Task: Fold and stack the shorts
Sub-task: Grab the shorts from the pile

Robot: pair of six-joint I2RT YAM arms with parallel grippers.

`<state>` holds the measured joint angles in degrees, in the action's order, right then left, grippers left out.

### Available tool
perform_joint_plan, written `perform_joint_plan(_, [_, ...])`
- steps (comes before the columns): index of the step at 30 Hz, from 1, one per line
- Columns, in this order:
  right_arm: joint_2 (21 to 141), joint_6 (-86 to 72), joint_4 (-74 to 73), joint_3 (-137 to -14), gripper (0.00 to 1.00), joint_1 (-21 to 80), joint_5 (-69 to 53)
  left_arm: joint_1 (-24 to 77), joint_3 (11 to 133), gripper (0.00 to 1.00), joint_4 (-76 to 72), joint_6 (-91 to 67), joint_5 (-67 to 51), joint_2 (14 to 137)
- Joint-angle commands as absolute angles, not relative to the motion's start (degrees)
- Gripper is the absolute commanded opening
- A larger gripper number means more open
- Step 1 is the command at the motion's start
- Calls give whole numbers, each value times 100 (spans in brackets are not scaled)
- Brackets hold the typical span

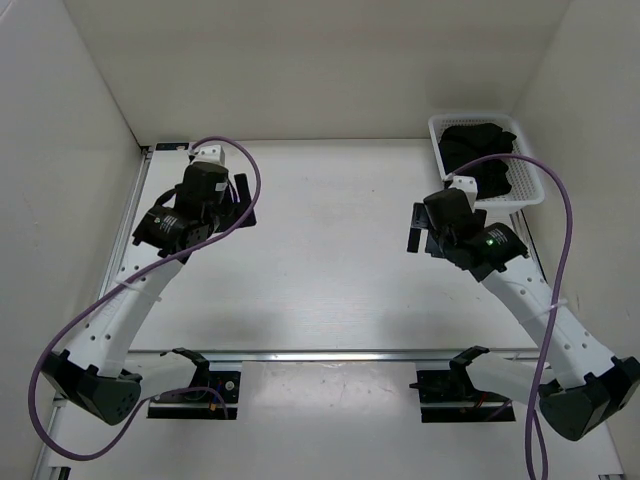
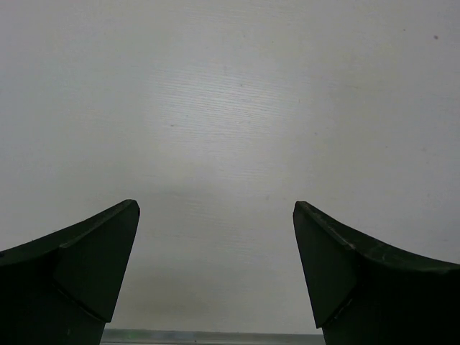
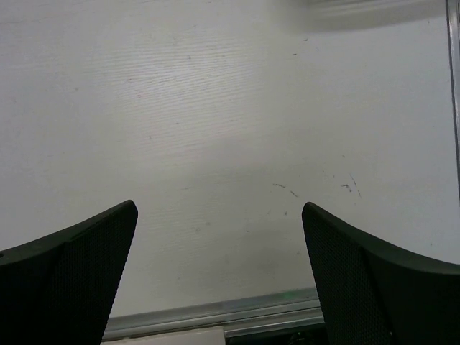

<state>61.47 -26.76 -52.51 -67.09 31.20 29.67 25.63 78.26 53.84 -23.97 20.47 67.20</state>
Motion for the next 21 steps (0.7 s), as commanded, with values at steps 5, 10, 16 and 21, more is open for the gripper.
perform_joint_plan(5, [6126,-2997,-5124,-6872,100,3146,3462,2558,7709,100,5107,-2470,1451,6548])
perform_joint_plan(10, [6686,-3181,-4948,-7233,100,2919,3928,2558,7655,100,5036,-2470,1002,6425])
perform_joint_plan(16, [8134,-2682,-4702,-8822,100,779,1982,2505,7770,100,5317,-2610,949,6556])
perform_joint_plan(21, [9692,-2435,-4852,-10290,99,-113,1416,2505,7954,100,5599,-2514,896,7110])
